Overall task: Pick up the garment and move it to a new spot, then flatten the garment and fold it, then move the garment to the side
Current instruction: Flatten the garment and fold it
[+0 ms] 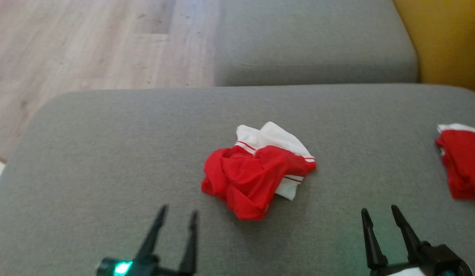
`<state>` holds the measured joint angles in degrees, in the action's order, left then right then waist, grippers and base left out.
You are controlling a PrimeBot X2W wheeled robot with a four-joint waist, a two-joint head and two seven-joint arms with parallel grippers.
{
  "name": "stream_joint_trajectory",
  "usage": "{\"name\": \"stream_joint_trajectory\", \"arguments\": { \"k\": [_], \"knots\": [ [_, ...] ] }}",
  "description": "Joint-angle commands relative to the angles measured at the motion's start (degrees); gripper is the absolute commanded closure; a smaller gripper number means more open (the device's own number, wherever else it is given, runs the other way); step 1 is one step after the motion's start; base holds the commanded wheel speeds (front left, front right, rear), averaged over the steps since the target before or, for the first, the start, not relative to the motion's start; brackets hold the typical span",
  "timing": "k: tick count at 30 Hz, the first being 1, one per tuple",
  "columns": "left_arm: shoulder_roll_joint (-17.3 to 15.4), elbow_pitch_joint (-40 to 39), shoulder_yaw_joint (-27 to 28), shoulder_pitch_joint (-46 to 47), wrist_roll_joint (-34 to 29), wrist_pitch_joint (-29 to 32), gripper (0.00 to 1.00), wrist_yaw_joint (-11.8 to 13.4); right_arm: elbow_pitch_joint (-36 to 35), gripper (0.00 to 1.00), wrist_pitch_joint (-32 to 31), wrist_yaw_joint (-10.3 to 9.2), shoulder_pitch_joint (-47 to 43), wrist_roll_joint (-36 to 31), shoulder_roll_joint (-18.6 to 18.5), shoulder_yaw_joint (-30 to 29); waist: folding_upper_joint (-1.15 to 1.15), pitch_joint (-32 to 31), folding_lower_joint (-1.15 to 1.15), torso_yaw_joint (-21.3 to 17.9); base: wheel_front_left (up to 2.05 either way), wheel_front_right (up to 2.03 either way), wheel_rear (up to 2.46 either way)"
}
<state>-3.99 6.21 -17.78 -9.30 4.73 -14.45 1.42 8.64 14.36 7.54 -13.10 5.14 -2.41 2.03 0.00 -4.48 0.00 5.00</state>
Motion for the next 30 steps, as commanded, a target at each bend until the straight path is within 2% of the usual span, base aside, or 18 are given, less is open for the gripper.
{"name": "stream_joint_trajectory", "arguments": {
  "k": [1,3,7,12,18,24,27,30],
  "knots": [
    [1.03,-0.19,-1.21,5.48,0.14,-0.55,0.0,-1.48,-2.27,0.0,0.63,-0.05,3.73,-0.58,-0.47,1.53,0.0,2.09,0.0,-2.92,0.0,0.0,0.0],
    [1.05,1.01,-2.93,6.69,0.21,-0.55,0.0,-2.45,-2.41,0.0,0.63,-0.05,3.97,-0.78,-0.47,1.68,0.0,2.72,0.0,-3.87,0.0,0.0,0.0],
    [1.09,6.4,-11.31,12.35,1.94,-0.45,0.0,-5.65,-2.81,0.0,0.63,-0.05,4.95,-1.53,-0.47,2.26,0.0,4.89,0.0,-7.79,0.0,0.0,0.0],
    [1.1,11.62,-20.47,20.43,6.84,0.04,0.0,-6.44,-3.82,0.0,0.63,-0.05,7.35,-2.18,-0.47,2.67,0.0,9.27,0.0,-12.95,0.0,0.0,0.0],
    [1.11,20.1,-26.97,32.42,9.33,1.18,0.0,-2.39,-4.24,0.0,0.63,-0.05,10.04,-2.43,-0.47,2.71,0.0,14.77,0.0,-16.77,0.0,0.0,0.0],
    [1.11,32.75,-30.64,42.12,10.67,6.91,0.0,4.41,-4.3,0.0,0.63,-0.05,11.85,-2.23,-0.47,2.95,0.0,17.98,0.0,-18.4,0.0,0.0,0.0],
    [1.11,38.16,-31.38,44.82,12.91,10.37,0.0,6.36,-4.24,0.0,0.63,-0.05,12.4,-2.22,-0.47,3.02,0.0,18.61,0.0,-18.66,0.0,0.0,0.0],
    [1.11,42.25,-32.21,46.18,15.49,13.13,0.0,6.82,-4.08,0.0,0.63,-0.05,12.8,-2.34,-0.47,3.14,0.0,18.82,0.0,-18.77,0.0,0.0,0.0]
  ]
}}
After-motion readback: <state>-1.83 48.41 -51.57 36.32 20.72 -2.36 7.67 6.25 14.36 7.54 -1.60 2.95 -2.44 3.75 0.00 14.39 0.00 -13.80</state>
